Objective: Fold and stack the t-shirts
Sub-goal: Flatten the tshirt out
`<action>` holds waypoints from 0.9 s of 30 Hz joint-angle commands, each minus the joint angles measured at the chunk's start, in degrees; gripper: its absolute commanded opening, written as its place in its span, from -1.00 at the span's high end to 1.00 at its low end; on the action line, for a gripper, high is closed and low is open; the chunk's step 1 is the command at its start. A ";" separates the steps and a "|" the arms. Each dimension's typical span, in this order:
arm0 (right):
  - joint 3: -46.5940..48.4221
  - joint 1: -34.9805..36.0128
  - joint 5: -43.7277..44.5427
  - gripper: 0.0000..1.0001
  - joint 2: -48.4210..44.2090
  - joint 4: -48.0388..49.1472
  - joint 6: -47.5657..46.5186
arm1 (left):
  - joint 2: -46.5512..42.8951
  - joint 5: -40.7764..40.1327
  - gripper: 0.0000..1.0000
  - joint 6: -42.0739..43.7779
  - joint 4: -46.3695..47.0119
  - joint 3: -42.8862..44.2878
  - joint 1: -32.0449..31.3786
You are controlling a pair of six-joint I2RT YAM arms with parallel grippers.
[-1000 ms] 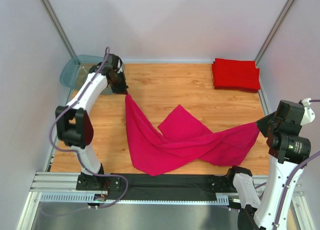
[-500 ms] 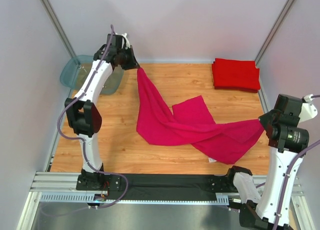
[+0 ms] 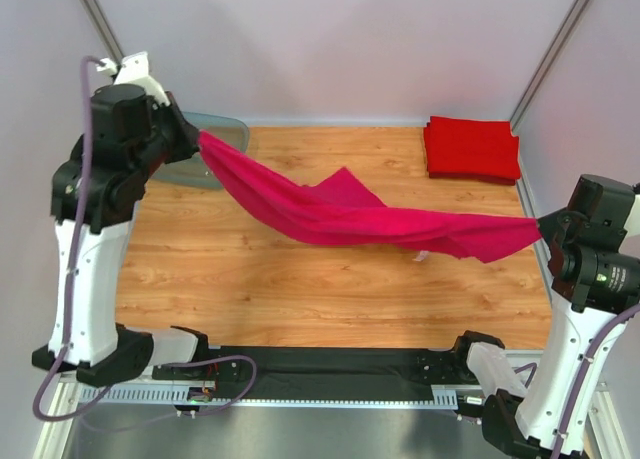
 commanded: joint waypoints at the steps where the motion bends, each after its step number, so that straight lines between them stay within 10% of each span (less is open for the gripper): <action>1: 1.18 0.02 0.98 1.00 -0.13 0.09 -0.94 | -3.85 -5.42 1.00 -1.87 -7.93 2.38 -0.18; 8: 1.97 0.02 1.07 0.99 -0.92 -1.50 -0.14 | -2.46 -1.21 1.00 -3.29 -12.78 5.92 -0.18; 12: 1.36 0.02 1.60 0.99 -0.92 -1.67 0.38 | 0.96 4.49 1.00 1.36 -0.70 -4.18 -0.10; 23: -15.50 0.02 -5.17 0.99 -7.59 4.83 5.04 | 33.37 17.69 1.00 10.51 18.52 -3.44 1.66; 27: -19.38 0.02 -4.64 0.99 -7.78 5.44 5.48 | 39.48 19.02 0.35 15.42 9.04 7.05 1.05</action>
